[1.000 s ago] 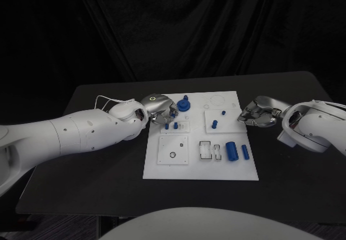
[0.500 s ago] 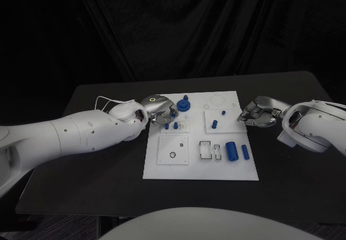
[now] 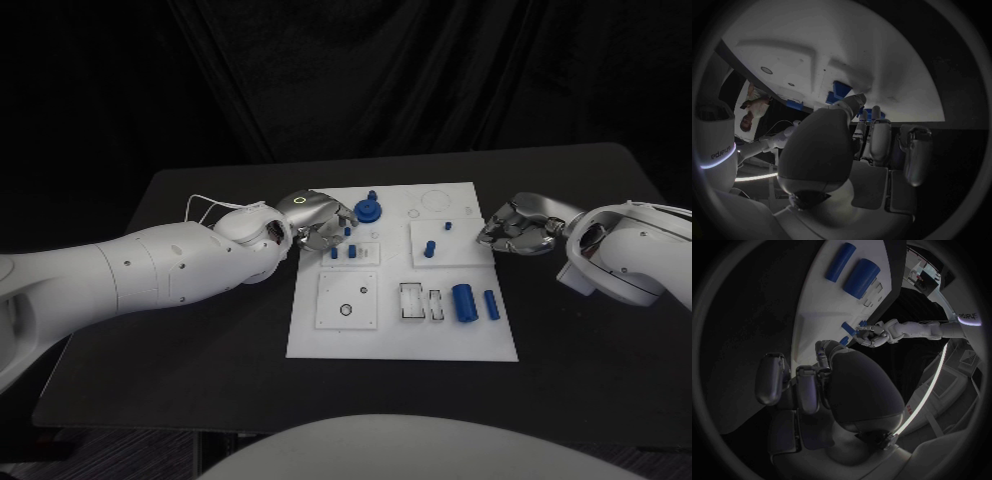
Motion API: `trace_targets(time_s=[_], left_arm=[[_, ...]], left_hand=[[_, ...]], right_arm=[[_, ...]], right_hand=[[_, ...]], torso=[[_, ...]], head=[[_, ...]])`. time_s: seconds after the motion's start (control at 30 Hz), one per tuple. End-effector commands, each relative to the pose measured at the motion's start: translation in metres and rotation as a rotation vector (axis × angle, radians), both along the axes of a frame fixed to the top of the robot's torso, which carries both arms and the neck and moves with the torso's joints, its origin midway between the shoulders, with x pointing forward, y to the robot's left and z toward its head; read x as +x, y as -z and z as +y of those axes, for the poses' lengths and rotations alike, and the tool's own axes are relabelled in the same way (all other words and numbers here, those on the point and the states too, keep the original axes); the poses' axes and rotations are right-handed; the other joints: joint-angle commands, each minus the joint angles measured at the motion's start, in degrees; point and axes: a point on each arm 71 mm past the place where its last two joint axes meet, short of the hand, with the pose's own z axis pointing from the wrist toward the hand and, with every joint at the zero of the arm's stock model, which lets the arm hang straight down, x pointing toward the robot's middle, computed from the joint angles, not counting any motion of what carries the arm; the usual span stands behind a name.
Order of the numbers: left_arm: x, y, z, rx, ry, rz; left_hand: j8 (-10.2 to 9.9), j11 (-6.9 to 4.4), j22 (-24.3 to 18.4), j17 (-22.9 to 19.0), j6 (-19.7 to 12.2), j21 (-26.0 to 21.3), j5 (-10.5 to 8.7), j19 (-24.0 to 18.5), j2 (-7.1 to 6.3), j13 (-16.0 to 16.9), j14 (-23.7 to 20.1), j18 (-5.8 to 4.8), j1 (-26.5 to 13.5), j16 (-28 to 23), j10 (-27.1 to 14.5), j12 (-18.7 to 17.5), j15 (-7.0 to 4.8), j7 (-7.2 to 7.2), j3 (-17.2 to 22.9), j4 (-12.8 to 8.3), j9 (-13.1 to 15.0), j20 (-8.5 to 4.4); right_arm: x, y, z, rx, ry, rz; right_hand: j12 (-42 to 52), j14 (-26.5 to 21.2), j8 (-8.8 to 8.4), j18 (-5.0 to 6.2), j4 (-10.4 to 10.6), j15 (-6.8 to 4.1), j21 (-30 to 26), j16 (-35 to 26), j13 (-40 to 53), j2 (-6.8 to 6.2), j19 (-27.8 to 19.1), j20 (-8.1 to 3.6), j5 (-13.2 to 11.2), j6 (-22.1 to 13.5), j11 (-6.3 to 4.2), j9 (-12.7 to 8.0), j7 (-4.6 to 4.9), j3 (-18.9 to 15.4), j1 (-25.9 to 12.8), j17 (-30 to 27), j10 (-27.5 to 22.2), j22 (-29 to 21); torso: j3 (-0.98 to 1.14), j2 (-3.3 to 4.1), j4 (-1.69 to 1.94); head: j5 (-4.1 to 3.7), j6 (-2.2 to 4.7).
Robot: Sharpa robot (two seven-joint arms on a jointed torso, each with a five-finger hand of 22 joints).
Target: Assemble the parts on the task board
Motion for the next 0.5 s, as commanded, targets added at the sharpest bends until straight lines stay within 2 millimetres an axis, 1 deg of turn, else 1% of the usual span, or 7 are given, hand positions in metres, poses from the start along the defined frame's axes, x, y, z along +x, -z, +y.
trace_targets(time_s=[0.03, 0.2, 0.27, 0.4, 0.43, 0.5], left_arm=[[0.000, -0.004, 0.003, -0.030, -0.013, -0.066], [0.001, -0.005, 0.007, -0.035, -0.021, -0.082], [0.002, -0.006, 0.009, -0.038, -0.024, -0.091], [0.002, -0.008, 0.017, -0.048, -0.030, -0.121], [0.002, -0.008, 0.019, -0.050, -0.032, -0.129], [0.001, -0.010, 0.026, -0.056, -0.041, -0.151]], left_hand=[[-0.25, 0.03, 13.68, -0.26, -1.03, 0.03, -0.38, 1.34, -0.57, 0.07, -0.47, 0.14, -0.09, -0.30, -0.58, -0.06, 0.20, -0.38, -0.06, 0.49, -0.64, 0.58], [-0.17, 0.00, 13.47, -0.63, -1.02, -0.02, -0.49, 0.65, -0.51, 0.08, -0.72, 0.28, -0.13, -0.48, -0.70, -0.02, 0.20, -0.41, -0.09, 0.57, -0.75, 0.60], [-0.05, -0.12, 12.82, -1.97, -0.93, -0.21, -0.67, -1.41, -0.45, 0.12, -1.74, 0.71, -0.10, -1.19, -1.00, 0.14, 0.16, -0.46, -0.16, 0.70, -1.04, 0.64], [0.17, -0.38, 12.10, -2.95, -0.32, -0.62, -0.68, -3.43, -0.40, 0.25, -2.69, 1.15, 0.13, -1.82, -1.19, 0.64, 0.03, -0.47, -0.20, 0.83, -1.51, 0.67], [0.19, -0.43, 11.77, -3.56, -0.18, -0.80, -0.65, -4.36, -0.37, 0.28, -3.16, 1.35, 0.21, -2.16, -1.19, 0.78, -0.01, -0.47, -0.18, 0.87, -1.63, 0.67], [0.26, -0.70, 9.36, -7.40, 0.74, -2.66, -0.65, -10.31, -0.46, 0.36, -6.58, 2.60, 0.59, -4.61, -1.34, 1.51, -0.17, -0.41, -0.02, 1.14, -2.38, 0.63]], right_arm=[[-0.001, 0.002, -0.002, -0.009, 0.012, 0.011], [-0.001, 0.002, -0.002, -0.010, 0.011, 0.013], [-0.001, 0.002, -0.002, -0.010, 0.011, 0.014], [-0.001, 0.002, -0.002, -0.010, 0.011, 0.014], [-0.001, 0.002, -0.002, -0.010, 0.012, 0.014], [-0.002, 0.002, -0.004, -0.008, 0.016, 0.010]], right_hand=[[-0.13, 4.30, 0.40, 0.38, -0.02, 0.24, -0.30, -0.19, 12.79, 0.33, -0.26, -0.03, 0.34, -0.01, 0.18, 0.08, 0.02, 0.26, 0.00, 11.10, 3.12, 9.81], [-0.13, 4.30, 0.40, 0.38, -0.02, 0.24, -0.30, -0.19, 12.79, 0.33, -0.26, -0.03, 0.34, -0.01, 0.18, 0.08, 0.02, 0.26, 0.00, 11.10, 3.12, 9.81], [-0.13, 4.30, 0.40, 0.38, -0.02, 0.24, -0.30, -0.19, 12.79, 0.33, -0.26, -0.03, 0.34, -0.01, 0.18, 0.08, 0.02, 0.26, 0.00, 11.10, 3.12, 9.81], [-0.13, 4.30, 0.40, 0.38, -0.02, 0.24, -0.30, -0.19, 12.79, 0.33, -0.26, -0.03, 0.34, -0.01, 0.18, 0.08, 0.02, 0.26, 0.00, 11.10, 3.12, 9.81], [-0.13, 4.30, 0.40, 0.38, -0.02, 0.24, -0.30, -0.19, 12.79, 0.33, -0.26, -0.03, 0.34, -0.01, 0.18, 0.08, 0.02, 0.26, 0.00, 11.10, 3.12, 9.81], [-0.12, 4.28, 0.43, 0.40, -0.07, 0.23, -0.39, -0.24, 12.79, 0.35, -0.30, -0.03, 0.34, 0.04, 0.16, 0.12, 0.01, 0.29, 0.00, 11.05, 3.12, 9.79]], torso=[[0.01, -0.03, 0.00], [-0.03, -0.02, -0.05], [-0.04, -0.01, -0.08], [-0.10, 0.05, -0.04], [-0.08, 0.07, 0.01], [-0.12, 0.09, 0.04]], head=[[0.17, -0.01], [0.43, -0.01], [0.57, -0.01], [0.71, -0.01], [0.68, -0.01], [0.71, -0.01]])
